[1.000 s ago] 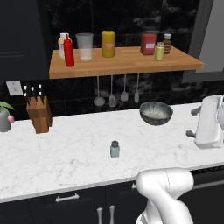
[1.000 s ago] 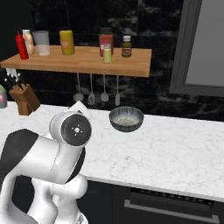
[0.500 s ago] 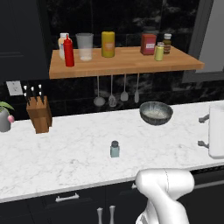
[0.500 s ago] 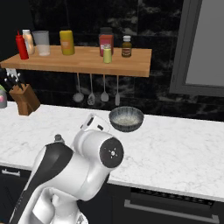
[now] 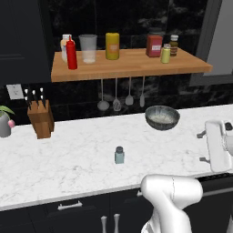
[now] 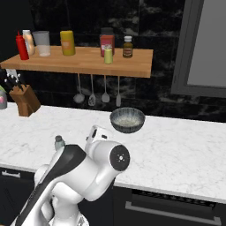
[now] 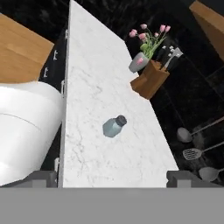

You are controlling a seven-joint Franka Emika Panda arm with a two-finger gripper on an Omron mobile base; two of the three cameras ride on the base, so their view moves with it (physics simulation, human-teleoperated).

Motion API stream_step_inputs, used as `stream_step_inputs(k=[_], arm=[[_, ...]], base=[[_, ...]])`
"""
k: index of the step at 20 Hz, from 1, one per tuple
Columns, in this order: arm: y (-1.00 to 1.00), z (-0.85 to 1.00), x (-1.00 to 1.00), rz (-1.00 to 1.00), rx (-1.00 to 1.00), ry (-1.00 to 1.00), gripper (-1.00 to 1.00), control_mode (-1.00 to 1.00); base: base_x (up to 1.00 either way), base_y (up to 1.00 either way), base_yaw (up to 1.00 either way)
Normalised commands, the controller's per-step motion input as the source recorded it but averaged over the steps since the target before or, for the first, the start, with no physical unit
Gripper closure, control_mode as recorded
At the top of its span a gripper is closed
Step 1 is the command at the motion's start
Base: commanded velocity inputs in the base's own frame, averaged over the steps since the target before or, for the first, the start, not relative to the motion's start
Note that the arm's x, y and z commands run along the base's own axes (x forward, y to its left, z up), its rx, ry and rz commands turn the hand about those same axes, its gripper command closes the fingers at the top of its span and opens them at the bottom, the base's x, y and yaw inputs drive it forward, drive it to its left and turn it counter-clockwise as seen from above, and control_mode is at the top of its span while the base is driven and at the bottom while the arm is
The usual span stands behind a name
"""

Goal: Put the shaker and condiment bottle from the counter next to their counterparts in the cabinet.

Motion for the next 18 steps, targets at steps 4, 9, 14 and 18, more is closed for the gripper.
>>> stream_step_inputs(k=[4, 9, 14, 18], arm=[[0.55, -0.91, 0.48, -0.19, -0.15, -0.06, -1.0, -1.0], [0.54, -0.67, 0.57, -0.21, -0.03, -0.02, -1.0, -1.0], [0.22, -0.52, 0.55, -0.14, 0.0, -0.04, -1.0, -1.0], [0.05, -0.33, 0.15, -0.03, 0.04, -0.13, -1.0, -1.0]], base=[[0.0, 0.0, 0.0], [0.0, 0.0, 0.0], [0.0, 0.0, 0.0], [0.0, 0.0, 0.0]])
